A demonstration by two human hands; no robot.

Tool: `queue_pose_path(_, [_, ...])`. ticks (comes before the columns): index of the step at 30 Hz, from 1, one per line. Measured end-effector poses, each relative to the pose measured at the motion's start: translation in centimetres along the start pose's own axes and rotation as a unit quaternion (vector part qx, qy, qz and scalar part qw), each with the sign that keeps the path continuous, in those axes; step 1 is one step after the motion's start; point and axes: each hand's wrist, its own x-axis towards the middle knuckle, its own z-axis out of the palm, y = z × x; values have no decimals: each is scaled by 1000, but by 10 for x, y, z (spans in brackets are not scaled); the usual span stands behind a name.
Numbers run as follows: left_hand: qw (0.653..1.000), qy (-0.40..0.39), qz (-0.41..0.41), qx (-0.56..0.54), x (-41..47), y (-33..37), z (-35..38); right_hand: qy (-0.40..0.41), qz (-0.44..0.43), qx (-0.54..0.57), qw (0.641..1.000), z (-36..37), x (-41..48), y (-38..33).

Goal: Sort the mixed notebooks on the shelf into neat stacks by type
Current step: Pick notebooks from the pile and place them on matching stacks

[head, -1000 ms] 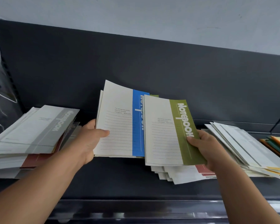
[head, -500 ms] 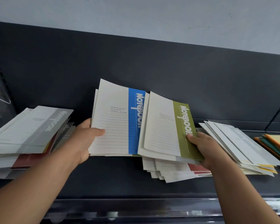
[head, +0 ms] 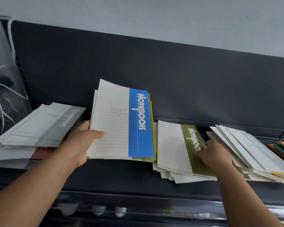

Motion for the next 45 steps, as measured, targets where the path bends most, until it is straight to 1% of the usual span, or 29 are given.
queue_pose_path(1, [1000,-4,-1,-2,-1,1,-2,23,-14,-9,1000,0,-2,-5])
queue_pose_path(2, [1000,-6,-1,-4,-2,1,-4,47,-37,5,998,0,-5,-11])
queue_pose_path(3, [1000,-9,-2,-5,-3,2,-5,60,-68,44,995,-2,-10,-19])
queue_pose_path(5, [1000,-18,-1,-7,-4,4,-7,39,-132,181,974,-3,-21,-38])
queue_pose_path(6, [1000,-23,0,-8,-5,5,-7,-6,-141,265,954,-3,-29,-49])
queue_pose_path(7, [1000,-28,2,-10,-5,6,-7,-59,-131,343,928,-3,-36,-61])
queue_pose_path(8, [999,-32,4,-11,-6,7,-6,-115,-102,400,903,1,-41,-70])
queue_pose_path(11, [999,-38,6,-21,-7,12,-4,-254,-14,478,841,10,-49,-88])
queue_pose_path(13, [999,-37,7,-23,-7,14,-3,-289,22,529,798,8,-50,-94])
queue_pose_path(15, [999,-32,13,-22,-7,16,-1,-295,14,553,779,6,-46,-92])
queue_pose_path(17, [999,-27,17,-15,-8,15,4,-299,-35,541,785,1,-43,-87])
queue_pose_path(18, [999,-26,18,-14,-8,14,9,-291,-53,530,795,0,-43,-84])
queue_pose_path(21, [999,-33,18,-19,-12,8,31,-211,-64,483,848,-5,-46,-74])
queue_pose_path(23, [999,-43,18,-22,-13,3,45,-169,-60,462,868,-6,-46,-65])
queue_pose_path(24, [998,-48,18,-24,-13,1,53,-154,-58,463,871,-6,-43,-59])
queue_pose_path(28, [998,-40,-2,-39,-10,-2,76,-140,-38,498,855,-12,-30,-33])
queue_pose_path(32, [999,-33,-21,-35,-6,-8,94,-162,-3,500,851,-12,-17,-9])
queue_pose_path(35, [999,-38,-24,-22,-4,-13,105,-177,11,477,861,-11,-12,2])
queue_pose_path(38, [999,-36,-21,0,-2,-16,108,-150,11,427,891,-11,-6,9])
queue_pose_path(42, [1000,-11,-6,20,5,-15,98,-68,14,347,935,-15,0,20])
queue_pose_path(45, [1000,7,-10,21,8,-14,82,-30,-7,246,969,-16,5,24])
